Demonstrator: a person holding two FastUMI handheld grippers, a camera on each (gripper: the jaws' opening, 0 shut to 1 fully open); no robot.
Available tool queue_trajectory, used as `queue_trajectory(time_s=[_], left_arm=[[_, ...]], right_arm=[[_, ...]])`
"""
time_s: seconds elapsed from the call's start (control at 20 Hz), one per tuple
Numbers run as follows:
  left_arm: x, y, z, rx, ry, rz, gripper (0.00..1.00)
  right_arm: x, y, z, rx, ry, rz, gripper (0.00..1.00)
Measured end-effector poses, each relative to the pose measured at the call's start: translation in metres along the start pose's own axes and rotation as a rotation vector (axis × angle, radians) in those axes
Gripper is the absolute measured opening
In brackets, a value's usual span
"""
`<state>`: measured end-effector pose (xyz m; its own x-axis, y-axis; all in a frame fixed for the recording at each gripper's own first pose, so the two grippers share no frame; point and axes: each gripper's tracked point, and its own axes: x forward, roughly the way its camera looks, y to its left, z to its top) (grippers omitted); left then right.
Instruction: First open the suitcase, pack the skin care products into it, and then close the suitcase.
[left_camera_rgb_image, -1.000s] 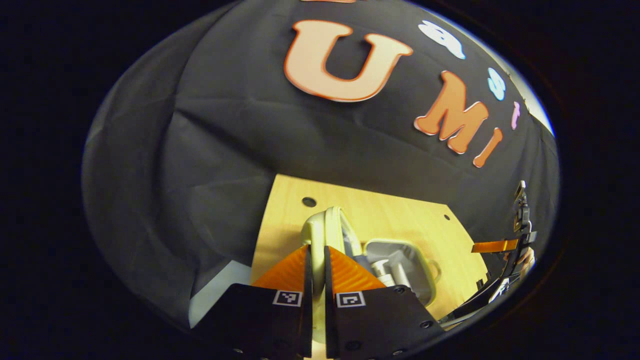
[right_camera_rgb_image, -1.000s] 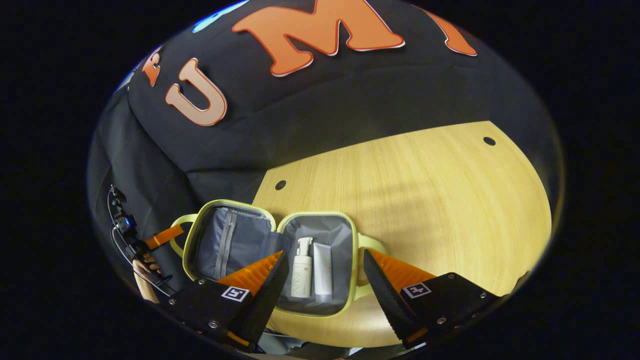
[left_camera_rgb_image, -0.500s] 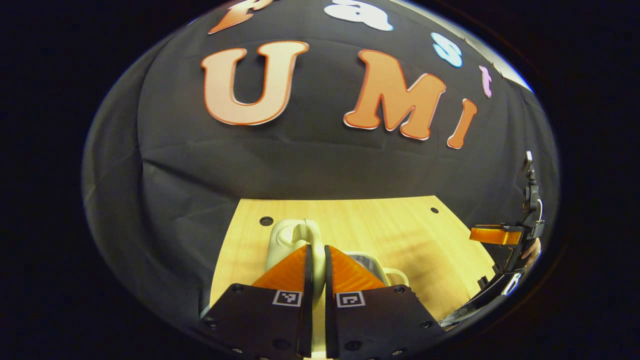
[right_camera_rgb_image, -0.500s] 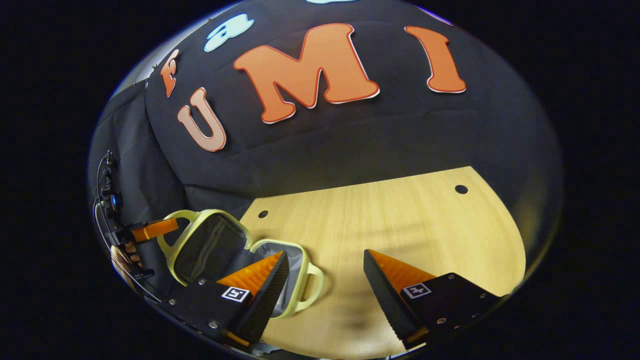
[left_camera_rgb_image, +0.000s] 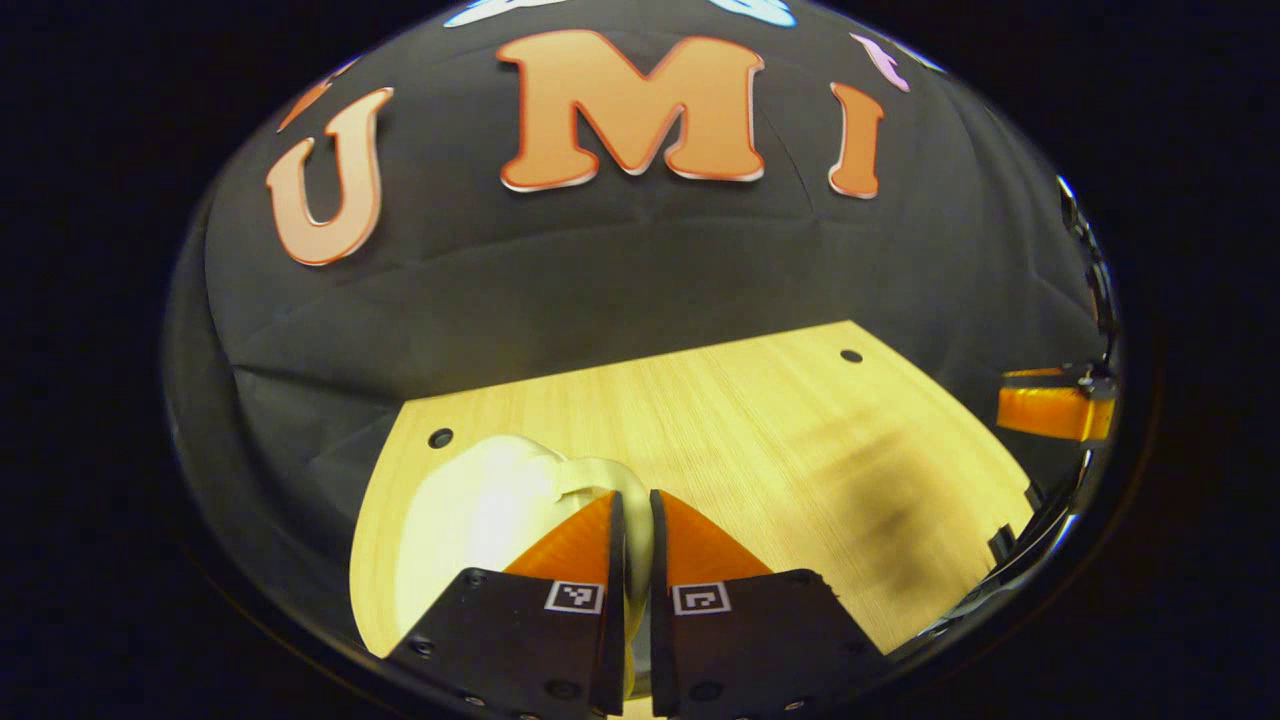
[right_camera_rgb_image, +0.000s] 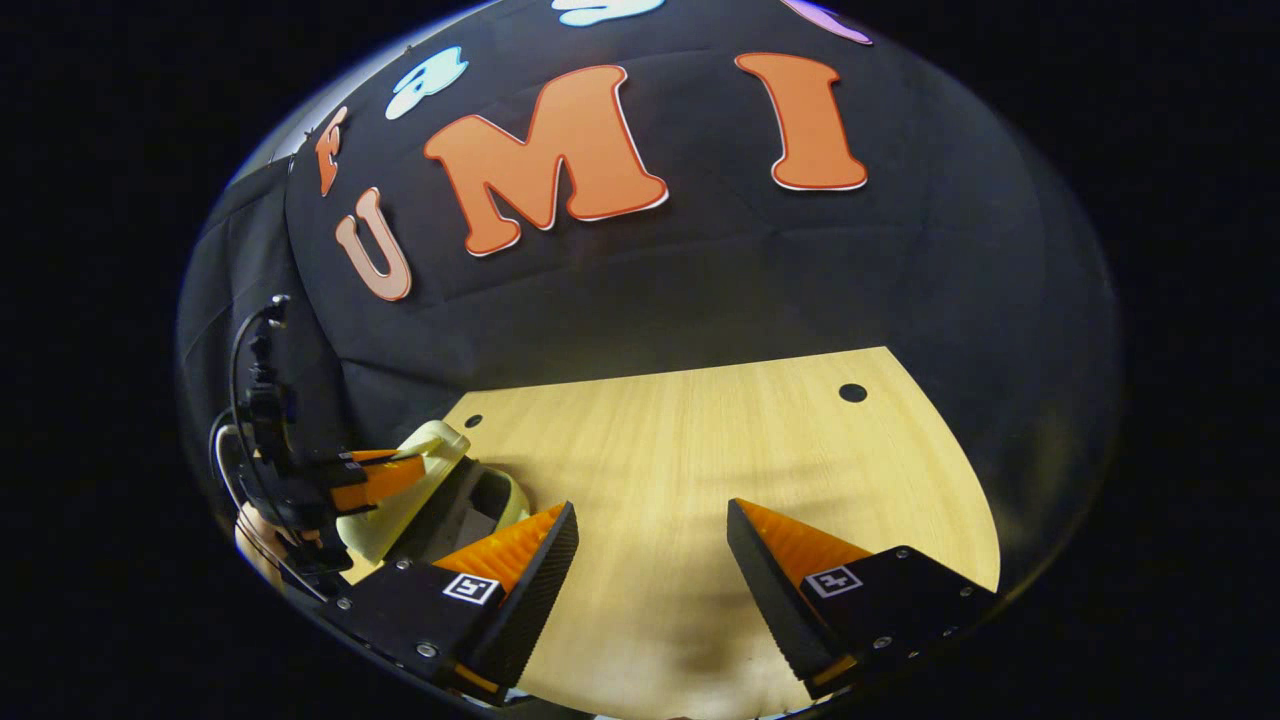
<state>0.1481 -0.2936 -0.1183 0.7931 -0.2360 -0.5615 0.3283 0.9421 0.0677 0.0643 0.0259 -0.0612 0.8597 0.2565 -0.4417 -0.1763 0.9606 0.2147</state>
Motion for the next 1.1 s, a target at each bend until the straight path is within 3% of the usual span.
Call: queue_trajectory(time_s=[0.3,0.5,0.6,0.65,0.8,0.9,1.05,1.1], left_arm=[[0.081,-0.055,-0.052,0.024,0.12,0.053,0.11],[0.092,-0.066,-0.055,0.046,0.103,0.112,0.11],[0.096,-0.069,-0.066,0.033,0.116,0.099,0.1],[0.1,-0.071,-0.07,0.03,0.128,0.091,0.19],[0.102,-0.078,-0.077,0.011,0.164,0.065,0.31],[0.094,-0.083,-0.07,0.018,0.142,0.038,0.46],[0.07,-0.091,-0.047,0.021,0.086,0.02,0.95],[0.057,-0.088,-0.034,0.018,0.061,0.021,0.96]], right_arm=[[0.003,-0.038,-0.024,0.005,0.029,-0.04,0.96],[0.003,-0.05,-0.033,-0.007,0.034,-0.043,0.96],[0.005,-0.047,-0.038,-0.002,0.052,-0.033,0.95],[0.005,-0.044,-0.038,0.0,0.06,-0.029,0.96],[0.006,-0.038,-0.041,0.011,0.102,-0.034,0.95],[0.006,-0.034,-0.036,0.011,0.098,-0.048,0.96],[0.01,-0.025,-0.029,0.014,0.079,-0.067,0.96],[0.011,-0.024,-0.025,0.013,0.063,-0.086,0.95]])
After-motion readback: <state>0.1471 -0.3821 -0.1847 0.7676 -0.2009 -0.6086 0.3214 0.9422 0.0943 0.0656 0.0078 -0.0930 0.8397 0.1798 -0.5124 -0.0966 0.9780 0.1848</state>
